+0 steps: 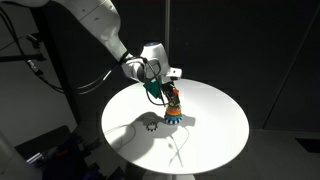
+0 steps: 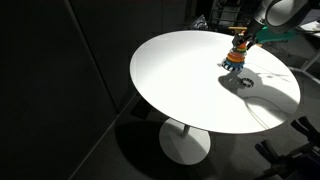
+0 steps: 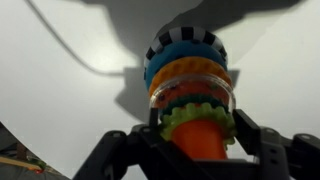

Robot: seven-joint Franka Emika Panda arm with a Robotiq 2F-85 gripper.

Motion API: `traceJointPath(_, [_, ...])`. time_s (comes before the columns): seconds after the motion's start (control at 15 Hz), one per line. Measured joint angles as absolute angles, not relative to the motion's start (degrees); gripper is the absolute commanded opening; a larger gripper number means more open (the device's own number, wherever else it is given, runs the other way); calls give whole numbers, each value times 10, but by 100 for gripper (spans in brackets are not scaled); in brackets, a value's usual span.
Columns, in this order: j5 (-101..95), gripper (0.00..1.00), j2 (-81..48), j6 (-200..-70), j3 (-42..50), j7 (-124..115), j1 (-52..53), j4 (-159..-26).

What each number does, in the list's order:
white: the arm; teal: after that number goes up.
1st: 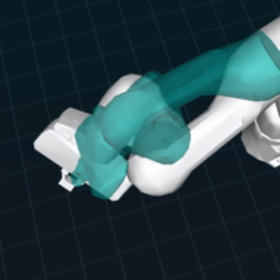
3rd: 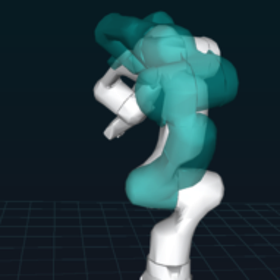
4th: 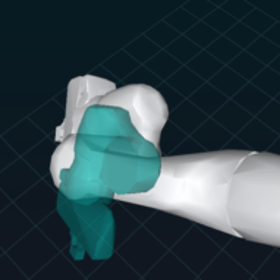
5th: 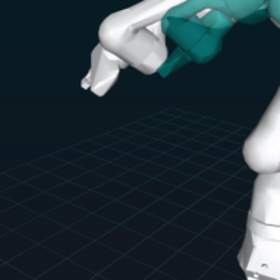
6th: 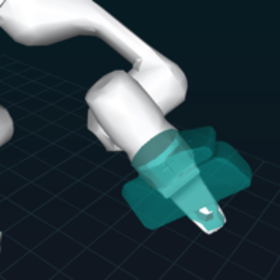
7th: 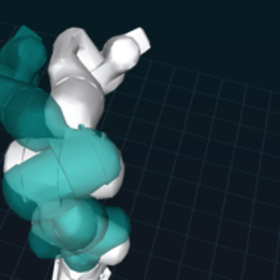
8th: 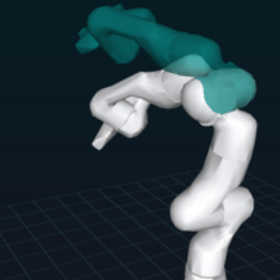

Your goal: Remove the light green ring from the rings stacking stand and drop it on the table

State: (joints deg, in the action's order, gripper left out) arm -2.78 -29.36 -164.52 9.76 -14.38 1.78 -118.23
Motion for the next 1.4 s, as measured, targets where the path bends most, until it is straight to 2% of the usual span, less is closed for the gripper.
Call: traceJointPath(1.4, [-10, 48, -120, -1611, 76, -87, -15, -1283])
